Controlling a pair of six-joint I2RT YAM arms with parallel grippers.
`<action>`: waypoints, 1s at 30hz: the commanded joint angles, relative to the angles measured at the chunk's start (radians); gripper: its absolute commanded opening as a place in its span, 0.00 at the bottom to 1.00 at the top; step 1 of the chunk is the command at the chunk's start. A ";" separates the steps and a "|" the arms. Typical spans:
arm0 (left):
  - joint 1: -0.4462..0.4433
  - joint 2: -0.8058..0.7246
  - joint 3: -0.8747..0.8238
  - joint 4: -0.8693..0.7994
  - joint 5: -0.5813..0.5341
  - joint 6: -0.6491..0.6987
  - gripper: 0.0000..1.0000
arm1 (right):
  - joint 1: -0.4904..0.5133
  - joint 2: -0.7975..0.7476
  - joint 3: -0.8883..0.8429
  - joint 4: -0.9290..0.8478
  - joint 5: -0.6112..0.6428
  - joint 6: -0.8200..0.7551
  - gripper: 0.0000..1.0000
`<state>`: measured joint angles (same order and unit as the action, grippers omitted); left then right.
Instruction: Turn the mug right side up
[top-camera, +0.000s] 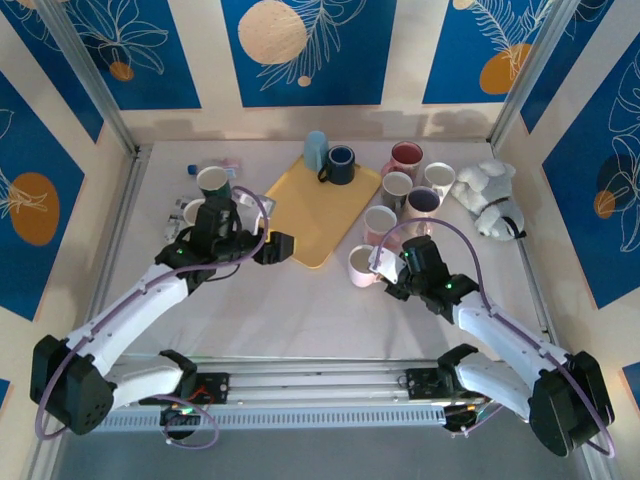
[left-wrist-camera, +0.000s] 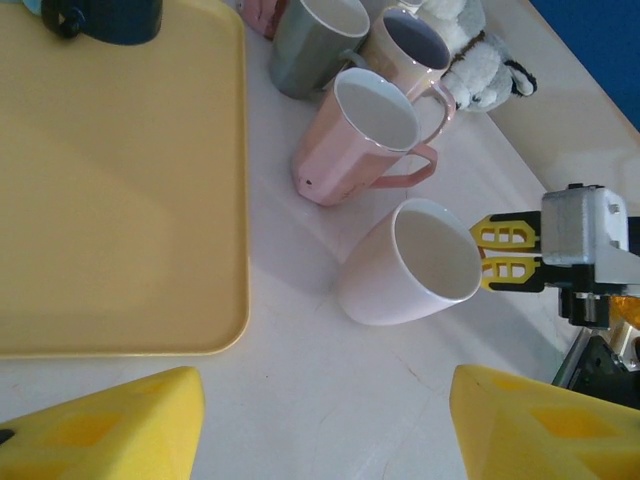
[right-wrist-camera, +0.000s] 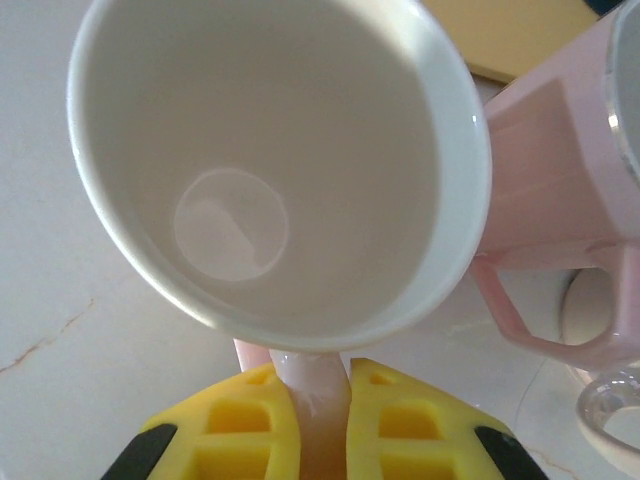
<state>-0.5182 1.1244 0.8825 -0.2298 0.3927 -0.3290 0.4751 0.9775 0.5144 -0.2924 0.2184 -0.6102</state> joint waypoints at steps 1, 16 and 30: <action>0.017 -0.025 -0.014 -0.022 0.024 -0.015 0.67 | 0.004 0.019 0.011 0.085 -0.011 -0.018 0.01; 0.026 0.012 0.001 -0.048 0.055 -0.081 0.67 | 0.007 -0.246 0.054 -0.080 -0.064 0.171 0.61; 0.026 0.065 0.068 -0.052 -0.129 -0.225 0.64 | -0.011 -0.014 0.491 -0.315 -0.102 1.040 0.54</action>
<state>-0.5041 1.1790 0.9268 -0.3279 0.3000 -0.5163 0.4690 0.9161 0.9169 -0.4774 0.1410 0.1963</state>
